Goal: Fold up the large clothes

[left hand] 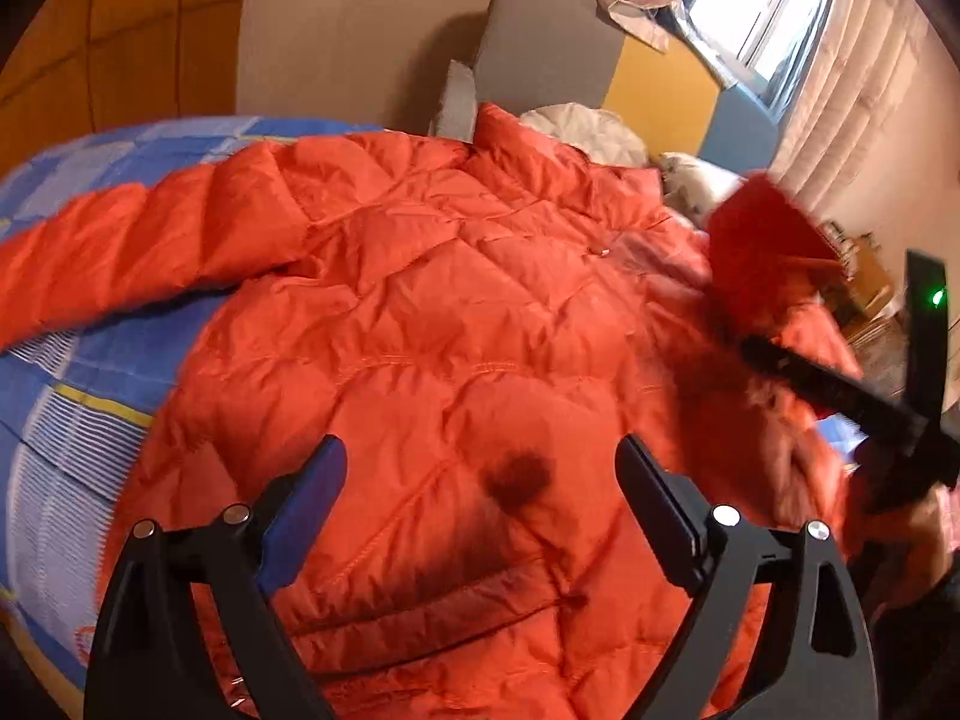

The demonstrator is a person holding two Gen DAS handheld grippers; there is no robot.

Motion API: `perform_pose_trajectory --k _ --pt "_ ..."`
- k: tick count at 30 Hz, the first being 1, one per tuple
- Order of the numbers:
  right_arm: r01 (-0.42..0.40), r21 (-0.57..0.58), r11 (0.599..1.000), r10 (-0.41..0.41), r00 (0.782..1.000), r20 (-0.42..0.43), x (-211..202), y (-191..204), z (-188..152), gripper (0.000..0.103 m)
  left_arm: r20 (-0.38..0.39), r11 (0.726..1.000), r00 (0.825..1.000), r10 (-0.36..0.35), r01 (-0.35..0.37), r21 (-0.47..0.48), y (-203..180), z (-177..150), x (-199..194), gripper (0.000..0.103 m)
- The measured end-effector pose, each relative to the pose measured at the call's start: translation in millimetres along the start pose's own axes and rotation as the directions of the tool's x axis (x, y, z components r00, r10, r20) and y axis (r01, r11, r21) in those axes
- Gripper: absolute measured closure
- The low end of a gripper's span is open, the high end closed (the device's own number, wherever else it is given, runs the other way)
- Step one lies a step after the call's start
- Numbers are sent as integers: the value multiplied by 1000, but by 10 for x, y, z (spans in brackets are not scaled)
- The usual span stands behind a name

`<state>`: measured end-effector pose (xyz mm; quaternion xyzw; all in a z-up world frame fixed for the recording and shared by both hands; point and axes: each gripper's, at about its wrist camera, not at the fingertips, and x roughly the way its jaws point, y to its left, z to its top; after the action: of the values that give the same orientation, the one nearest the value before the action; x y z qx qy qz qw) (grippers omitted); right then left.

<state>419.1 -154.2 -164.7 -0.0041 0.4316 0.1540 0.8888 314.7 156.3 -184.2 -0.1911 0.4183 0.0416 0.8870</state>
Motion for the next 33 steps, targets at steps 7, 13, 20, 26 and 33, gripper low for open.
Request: perform_pose_trajectory --k 7,13,20,26,33 --pt "-29 95 995 24 998 52 -274 -72 -160 39 -33 990 990 -134 132 -54 -89 211 153 29" --pt "-68 292 954 49 996 74 -452 -562 -377 39 -52 973 974 -222 218 -80 -402 473 460 32" --pt "-114 491 864 72 992 104 -481 -1080 -587 27 -100 961 960 -260 247 -124 -779 826 948 32" --pt "-166 604 779 102 985 139 -396 -1366 -626 27 -140 945 944 -299 274 -177 -956 977 1314 76" --pt "-229 645 729 140 972 187 -316 -1454 -566 27 -30 939 945 -324 318 -131 -858 1219 952 99"
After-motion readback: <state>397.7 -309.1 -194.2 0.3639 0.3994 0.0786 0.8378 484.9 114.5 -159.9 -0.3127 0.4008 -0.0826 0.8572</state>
